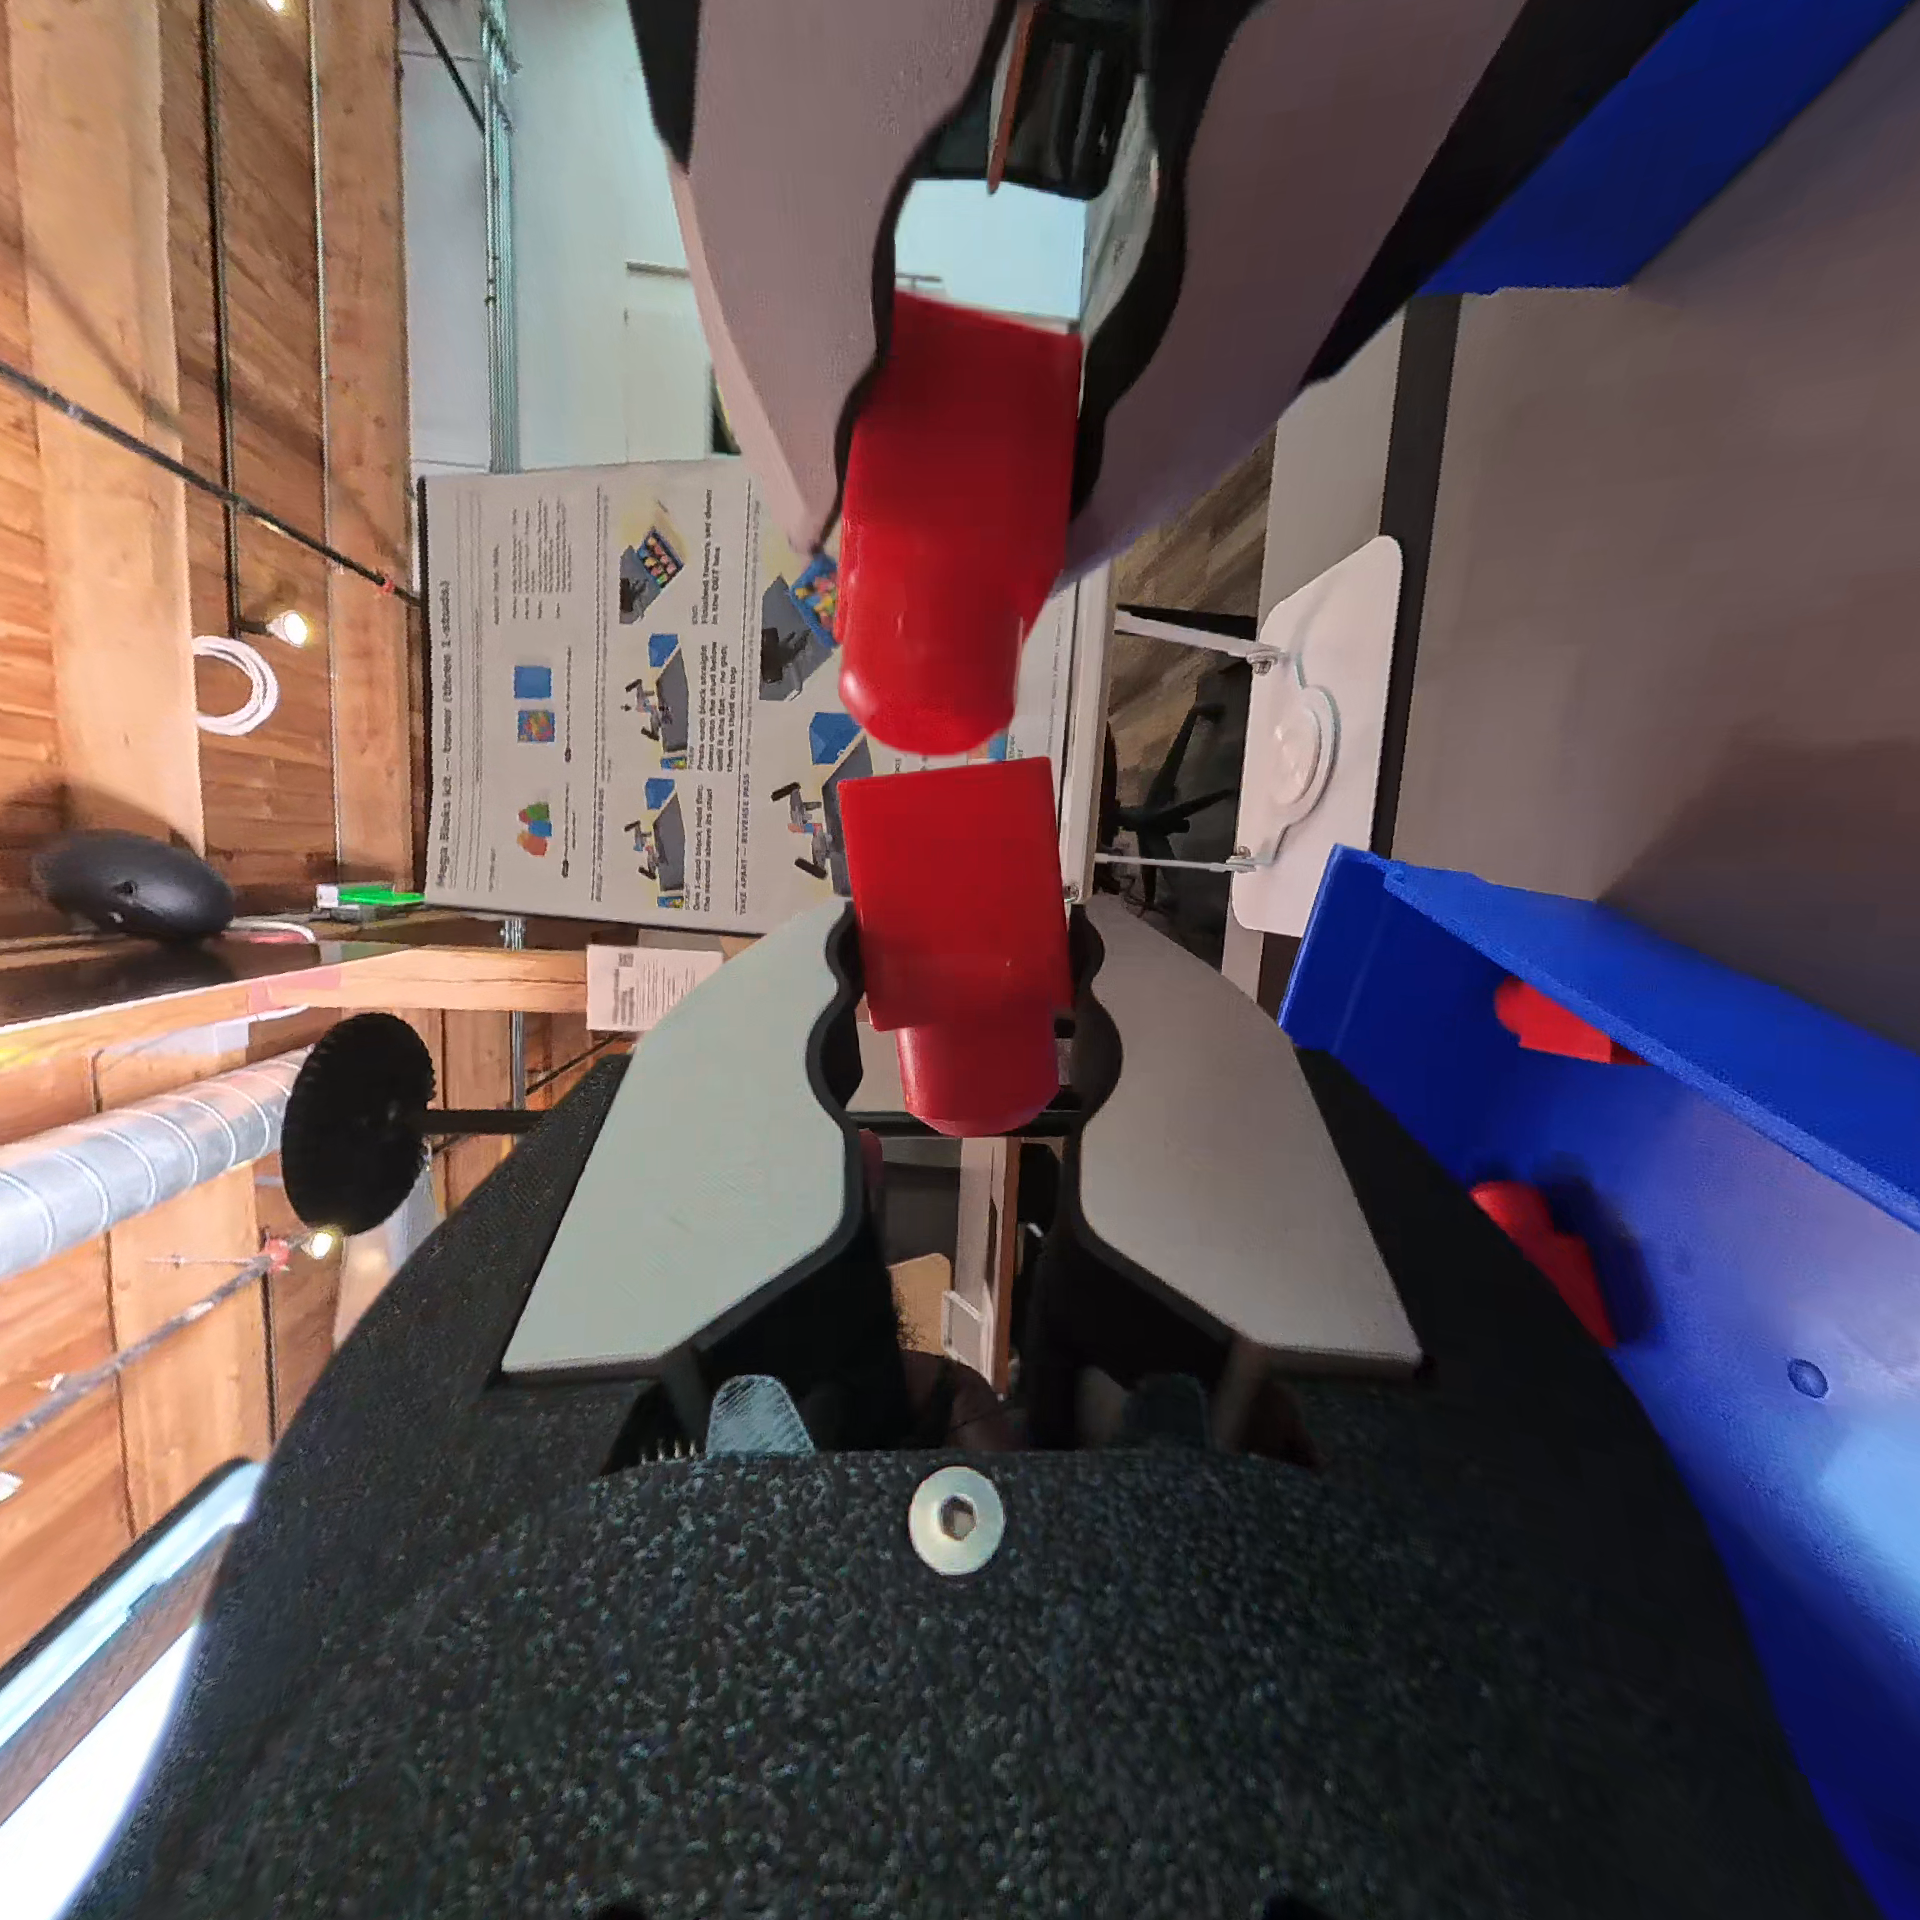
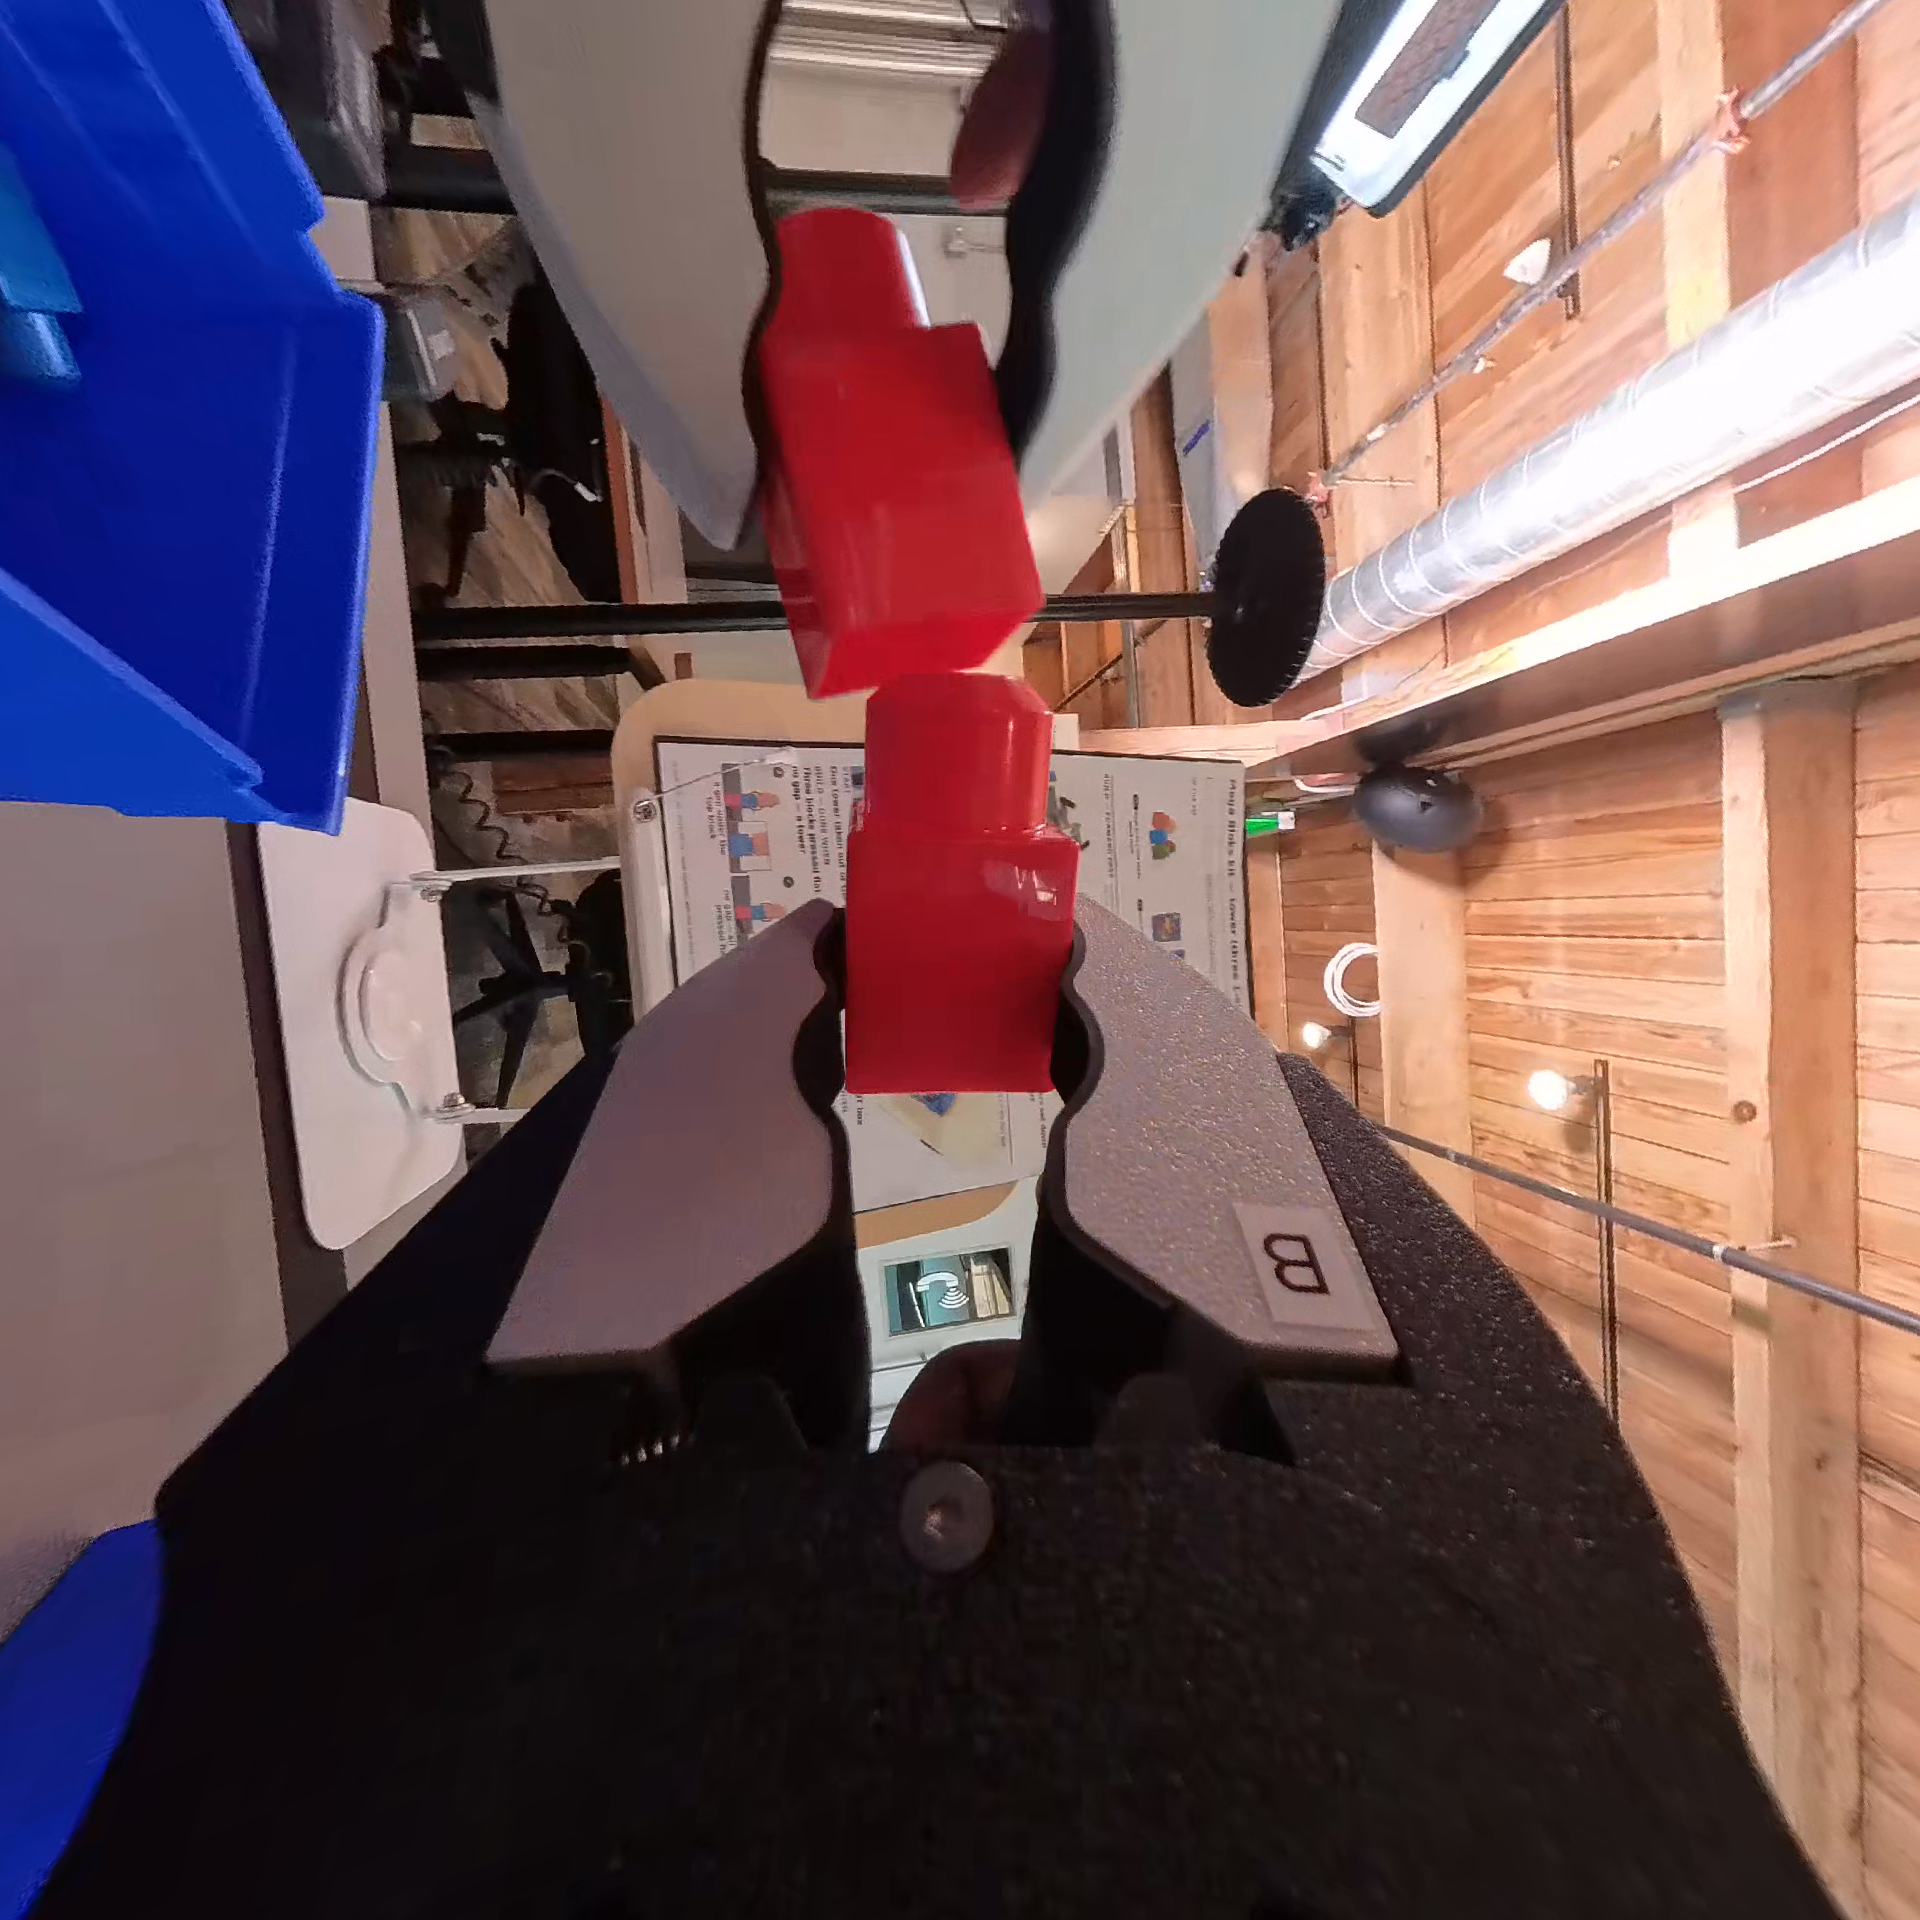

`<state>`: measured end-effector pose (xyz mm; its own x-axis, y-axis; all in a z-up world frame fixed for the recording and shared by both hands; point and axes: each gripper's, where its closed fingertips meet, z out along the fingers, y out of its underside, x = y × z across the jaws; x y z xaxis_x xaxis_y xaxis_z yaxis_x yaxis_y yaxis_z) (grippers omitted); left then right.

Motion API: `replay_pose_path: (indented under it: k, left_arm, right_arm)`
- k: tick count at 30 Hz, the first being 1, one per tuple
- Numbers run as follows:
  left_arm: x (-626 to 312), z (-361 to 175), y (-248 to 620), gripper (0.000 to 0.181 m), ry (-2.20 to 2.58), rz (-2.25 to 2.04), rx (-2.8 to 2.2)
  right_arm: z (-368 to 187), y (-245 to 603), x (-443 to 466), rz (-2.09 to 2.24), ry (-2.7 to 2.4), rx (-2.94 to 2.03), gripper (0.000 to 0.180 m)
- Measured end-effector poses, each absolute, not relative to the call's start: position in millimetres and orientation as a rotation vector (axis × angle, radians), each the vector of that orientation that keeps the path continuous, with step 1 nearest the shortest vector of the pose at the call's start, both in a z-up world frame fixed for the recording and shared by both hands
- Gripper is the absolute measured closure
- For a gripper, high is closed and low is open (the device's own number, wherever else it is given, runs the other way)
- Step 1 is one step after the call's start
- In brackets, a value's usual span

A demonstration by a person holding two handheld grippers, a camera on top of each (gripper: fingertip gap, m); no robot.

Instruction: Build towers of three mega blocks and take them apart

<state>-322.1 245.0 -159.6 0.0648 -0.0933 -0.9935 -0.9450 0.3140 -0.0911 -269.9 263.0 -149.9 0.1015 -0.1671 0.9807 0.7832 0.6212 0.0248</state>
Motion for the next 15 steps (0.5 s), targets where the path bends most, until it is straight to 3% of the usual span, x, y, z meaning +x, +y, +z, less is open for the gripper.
replay_pose_path:
  k: [15]
  left_arm:
    - [-297, -172, 237, 0.145, 1.474, 0.865, -1.052]
  right_arm:
    - [-170, 266, -270, -0.694, -1.399, -0.662, 0.145]
